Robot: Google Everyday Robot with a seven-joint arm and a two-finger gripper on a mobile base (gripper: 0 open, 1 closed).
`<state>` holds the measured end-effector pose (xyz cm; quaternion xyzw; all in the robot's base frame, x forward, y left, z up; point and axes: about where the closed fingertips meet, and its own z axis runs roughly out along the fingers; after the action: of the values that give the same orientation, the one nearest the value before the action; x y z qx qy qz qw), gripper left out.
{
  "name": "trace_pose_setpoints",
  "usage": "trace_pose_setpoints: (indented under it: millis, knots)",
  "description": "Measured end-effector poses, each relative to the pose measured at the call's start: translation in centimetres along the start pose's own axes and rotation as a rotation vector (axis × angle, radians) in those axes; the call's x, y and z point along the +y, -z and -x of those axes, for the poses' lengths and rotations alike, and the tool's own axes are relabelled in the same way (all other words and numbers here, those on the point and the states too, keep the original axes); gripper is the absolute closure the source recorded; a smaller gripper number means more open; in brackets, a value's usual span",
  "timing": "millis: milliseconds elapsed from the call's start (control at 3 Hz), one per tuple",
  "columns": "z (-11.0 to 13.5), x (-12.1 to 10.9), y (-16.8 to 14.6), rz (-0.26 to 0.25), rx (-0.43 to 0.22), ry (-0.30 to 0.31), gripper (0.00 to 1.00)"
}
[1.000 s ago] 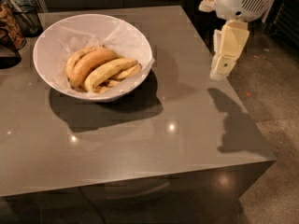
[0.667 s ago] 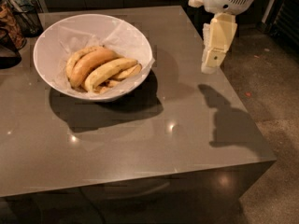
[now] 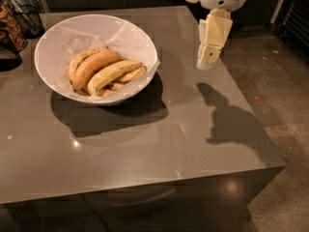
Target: Pick banana from white bowl
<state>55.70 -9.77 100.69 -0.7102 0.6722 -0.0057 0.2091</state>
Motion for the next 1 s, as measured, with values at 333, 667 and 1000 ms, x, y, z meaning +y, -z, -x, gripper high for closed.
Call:
trace_pose_setpoints:
  millis: [333, 667, 1000]
  knots:
    - [1.2, -1.2, -0.9, 0.008, -0.021, 0.014, 0.00]
    - [2.1, -2.3, -2.0, 0.027, -0.033, 0.028, 0.00]
    - [3.8, -2.9, -3.5, 0.055, -0.042, 0.069, 0.00]
